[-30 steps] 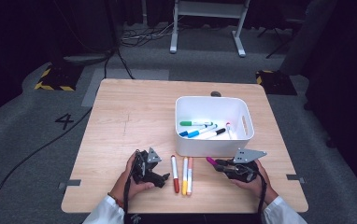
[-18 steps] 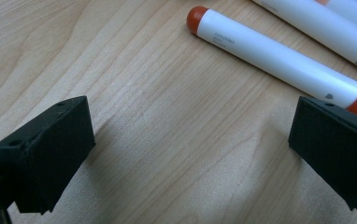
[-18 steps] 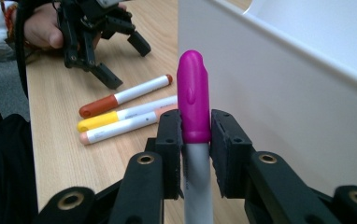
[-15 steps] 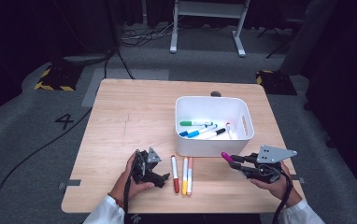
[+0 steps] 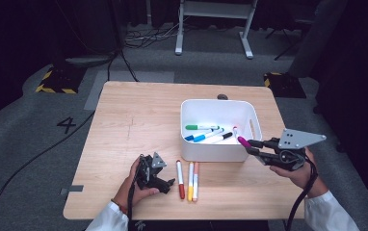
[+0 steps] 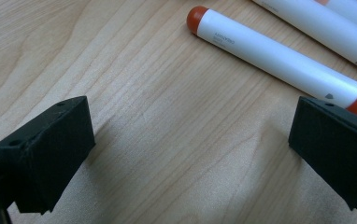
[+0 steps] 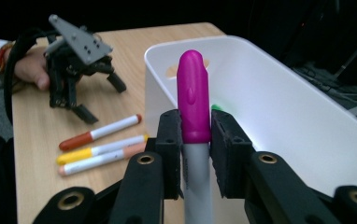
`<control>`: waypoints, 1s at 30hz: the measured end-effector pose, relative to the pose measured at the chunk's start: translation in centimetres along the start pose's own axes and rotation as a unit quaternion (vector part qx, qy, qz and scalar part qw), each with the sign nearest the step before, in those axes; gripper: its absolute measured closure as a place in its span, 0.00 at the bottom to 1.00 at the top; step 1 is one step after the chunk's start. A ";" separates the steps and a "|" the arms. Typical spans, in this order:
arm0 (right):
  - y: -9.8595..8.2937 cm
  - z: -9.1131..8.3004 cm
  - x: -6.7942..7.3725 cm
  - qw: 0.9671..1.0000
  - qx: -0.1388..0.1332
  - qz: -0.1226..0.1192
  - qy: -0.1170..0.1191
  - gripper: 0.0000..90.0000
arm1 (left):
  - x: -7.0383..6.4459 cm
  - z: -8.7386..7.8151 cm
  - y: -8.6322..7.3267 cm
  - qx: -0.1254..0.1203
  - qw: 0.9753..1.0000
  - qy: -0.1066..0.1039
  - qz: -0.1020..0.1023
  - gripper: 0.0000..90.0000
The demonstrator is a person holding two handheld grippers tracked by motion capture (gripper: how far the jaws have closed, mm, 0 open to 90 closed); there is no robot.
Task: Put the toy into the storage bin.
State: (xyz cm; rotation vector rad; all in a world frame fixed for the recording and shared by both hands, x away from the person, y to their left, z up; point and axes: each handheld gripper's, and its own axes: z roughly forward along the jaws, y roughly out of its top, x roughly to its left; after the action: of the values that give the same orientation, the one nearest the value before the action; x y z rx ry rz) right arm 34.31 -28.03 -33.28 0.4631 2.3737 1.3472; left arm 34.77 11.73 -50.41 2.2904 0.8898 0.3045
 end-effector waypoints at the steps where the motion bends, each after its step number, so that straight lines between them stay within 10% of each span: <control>1: 0.3 -0.1 -0.3 1.000 -0.005 0.001 -0.001 0.83 | 0.0 0.0 0.0 0.000 1.000 0.000 0.000 0.00; 21: 3.5 4.4 -6.1 1.000 0.012 0.002 -0.016 0.83 | 0.0 0.0 0.0 0.000 1.000 0.000 0.000 0.00; 30: 2.6 8.5 -5.7 0.996 0.085 -0.018 0.017 0.83 | 0.0 0.0 0.0 0.000 1.000 0.000 0.000 0.00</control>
State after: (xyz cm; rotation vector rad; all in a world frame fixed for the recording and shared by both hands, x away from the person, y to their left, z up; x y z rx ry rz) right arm 43.59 -23.06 -34.16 0.4445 2.5243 1.1503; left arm 34.73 11.74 -50.41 2.2904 0.8904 0.3043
